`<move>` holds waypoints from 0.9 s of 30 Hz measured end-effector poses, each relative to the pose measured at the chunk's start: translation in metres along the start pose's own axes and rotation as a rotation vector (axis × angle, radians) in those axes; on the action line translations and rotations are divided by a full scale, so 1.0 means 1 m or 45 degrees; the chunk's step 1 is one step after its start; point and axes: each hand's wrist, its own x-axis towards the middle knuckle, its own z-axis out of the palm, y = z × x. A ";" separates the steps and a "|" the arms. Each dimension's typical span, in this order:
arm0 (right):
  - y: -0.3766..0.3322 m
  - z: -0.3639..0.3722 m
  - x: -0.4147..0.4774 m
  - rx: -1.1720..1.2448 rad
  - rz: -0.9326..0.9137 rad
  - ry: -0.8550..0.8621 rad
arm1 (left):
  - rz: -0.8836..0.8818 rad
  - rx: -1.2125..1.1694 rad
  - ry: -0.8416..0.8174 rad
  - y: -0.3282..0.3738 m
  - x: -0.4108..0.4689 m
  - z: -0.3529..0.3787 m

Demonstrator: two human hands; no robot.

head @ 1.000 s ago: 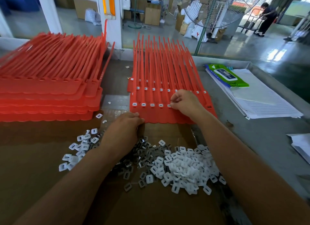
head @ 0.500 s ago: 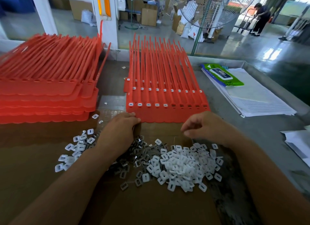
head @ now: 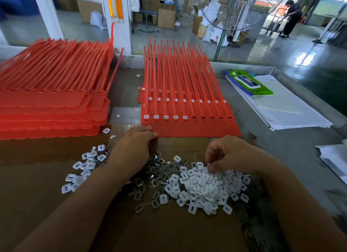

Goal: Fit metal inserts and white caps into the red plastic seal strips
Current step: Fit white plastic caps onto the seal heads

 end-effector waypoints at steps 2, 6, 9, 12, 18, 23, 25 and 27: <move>0.000 -0.001 0.000 0.014 -0.004 0.007 | 0.000 -0.003 0.000 0.000 0.000 0.000; 0.002 -0.004 -0.002 0.101 -0.033 0.034 | 0.001 -0.004 0.001 0.000 0.001 0.000; 0.004 -0.004 -0.003 0.172 -0.058 0.106 | 0.009 0.004 0.009 0.001 0.001 0.000; 0.005 -0.006 0.000 0.144 -0.095 0.210 | 0.008 0.004 0.008 0.001 0.001 0.000; 0.005 -0.014 0.014 0.108 -0.135 0.258 | 0.010 0.034 0.005 0.002 0.001 0.000; 0.009 -0.021 0.036 0.111 -0.148 0.409 | 0.013 0.034 0.011 0.003 0.000 -0.001; 0.013 -0.021 0.050 0.158 -0.110 0.552 | 0.012 0.028 0.013 0.003 0.000 -0.001; 0.015 -0.021 0.064 0.174 -0.051 0.692 | 0.009 0.018 0.011 0.003 0.001 -0.001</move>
